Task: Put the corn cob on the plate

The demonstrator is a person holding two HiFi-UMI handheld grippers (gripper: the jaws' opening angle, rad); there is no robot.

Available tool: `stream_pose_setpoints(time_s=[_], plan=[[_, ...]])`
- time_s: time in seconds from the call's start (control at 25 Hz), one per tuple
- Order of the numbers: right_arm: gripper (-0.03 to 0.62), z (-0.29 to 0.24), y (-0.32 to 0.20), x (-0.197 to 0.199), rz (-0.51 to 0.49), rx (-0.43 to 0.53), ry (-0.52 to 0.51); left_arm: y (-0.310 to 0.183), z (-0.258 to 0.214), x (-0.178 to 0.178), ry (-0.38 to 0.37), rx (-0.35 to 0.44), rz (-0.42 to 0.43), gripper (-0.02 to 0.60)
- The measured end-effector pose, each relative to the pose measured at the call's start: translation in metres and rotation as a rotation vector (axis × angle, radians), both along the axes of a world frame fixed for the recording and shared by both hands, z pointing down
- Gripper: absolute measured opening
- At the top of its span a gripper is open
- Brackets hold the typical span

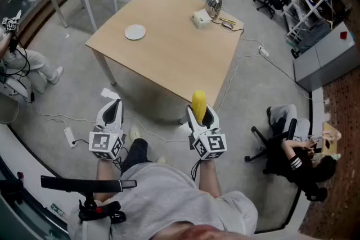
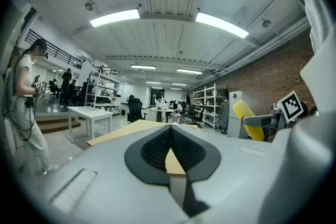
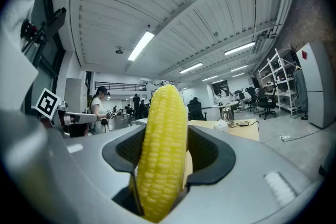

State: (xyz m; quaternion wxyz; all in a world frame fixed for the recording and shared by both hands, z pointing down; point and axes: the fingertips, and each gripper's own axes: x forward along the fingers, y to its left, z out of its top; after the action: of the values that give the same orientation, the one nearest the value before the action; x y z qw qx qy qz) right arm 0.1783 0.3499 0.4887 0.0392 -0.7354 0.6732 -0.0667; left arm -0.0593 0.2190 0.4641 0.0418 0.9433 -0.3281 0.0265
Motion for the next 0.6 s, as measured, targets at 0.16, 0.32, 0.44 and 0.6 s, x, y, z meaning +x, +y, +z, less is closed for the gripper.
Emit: stream_pose_setpoints(time_s=[0.16, 0.32, 0.44, 0.6], plan=[[0.247, -0.005, -0.014, 0.005, -0.007, 0.004, 0.011, -0.011, -0.007, 0.003, 0.001, 0.015, -0.008, 0.018], [0.247, 0.001, -0.052, 0.005, -0.019, 0.003, 0.012, -0.047, 0.001, -0.001, 0.005, 0.016, -0.018, 0.018], [0.249, -0.004, -0.066, 0.003, -0.037, 0.019, 0.001, -0.06, 0.0, -0.003, 0.011, 0.015, -0.028, 0.018], [0.248, -0.016, -0.074, 0.006, -0.058, 0.02, 0.015, -0.064, -0.01, 0.002, 0.01, 0.016, -0.037, 0.018]])
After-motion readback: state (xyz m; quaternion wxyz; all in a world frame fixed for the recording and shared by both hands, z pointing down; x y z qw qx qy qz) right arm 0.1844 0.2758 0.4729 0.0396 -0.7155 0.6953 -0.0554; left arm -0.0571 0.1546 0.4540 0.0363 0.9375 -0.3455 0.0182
